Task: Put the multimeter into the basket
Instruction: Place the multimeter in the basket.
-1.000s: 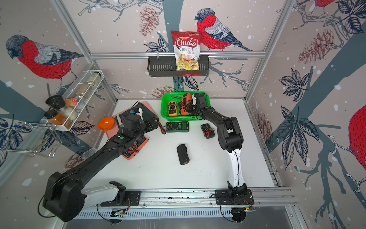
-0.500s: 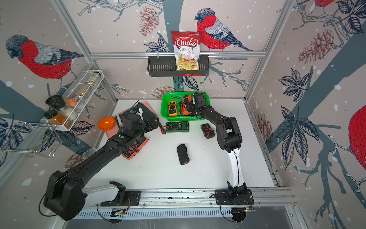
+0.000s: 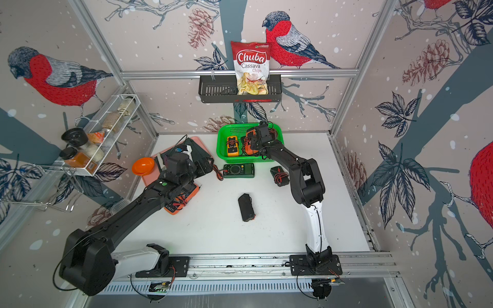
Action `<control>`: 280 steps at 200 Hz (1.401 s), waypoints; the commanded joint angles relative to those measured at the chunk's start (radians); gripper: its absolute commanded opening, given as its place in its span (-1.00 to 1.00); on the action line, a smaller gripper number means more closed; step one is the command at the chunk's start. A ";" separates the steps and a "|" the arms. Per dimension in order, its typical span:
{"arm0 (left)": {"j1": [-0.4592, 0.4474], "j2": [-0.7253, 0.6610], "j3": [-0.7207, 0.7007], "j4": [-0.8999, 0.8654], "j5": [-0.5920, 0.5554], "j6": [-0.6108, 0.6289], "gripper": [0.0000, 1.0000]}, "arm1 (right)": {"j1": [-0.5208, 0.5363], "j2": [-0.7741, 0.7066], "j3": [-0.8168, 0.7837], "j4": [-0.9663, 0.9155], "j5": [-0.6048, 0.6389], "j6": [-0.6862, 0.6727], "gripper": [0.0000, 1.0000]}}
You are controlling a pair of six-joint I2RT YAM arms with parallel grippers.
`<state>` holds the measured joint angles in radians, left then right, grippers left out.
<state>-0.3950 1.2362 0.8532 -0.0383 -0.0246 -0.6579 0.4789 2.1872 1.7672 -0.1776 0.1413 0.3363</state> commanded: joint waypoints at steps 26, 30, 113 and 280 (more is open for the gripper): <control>0.004 0.008 0.003 0.038 0.020 -0.012 0.96 | 0.009 -0.022 0.016 -0.006 0.064 -0.070 -0.05; 0.004 0.010 0.002 0.039 0.021 -0.013 0.96 | 0.012 -0.023 0.019 -0.002 0.056 -0.081 -0.07; 0.005 0.005 0.002 0.032 0.019 -0.015 0.96 | 0.029 0.111 0.207 -0.003 -0.048 -0.124 -0.18; 0.007 0.036 0.000 0.036 0.034 -0.022 0.96 | -0.071 0.271 0.354 -0.116 -0.255 -0.023 -0.33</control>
<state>-0.3908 1.2728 0.8513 -0.0357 0.0002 -0.6804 0.3973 2.4672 2.1342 -0.1638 -0.0731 0.2951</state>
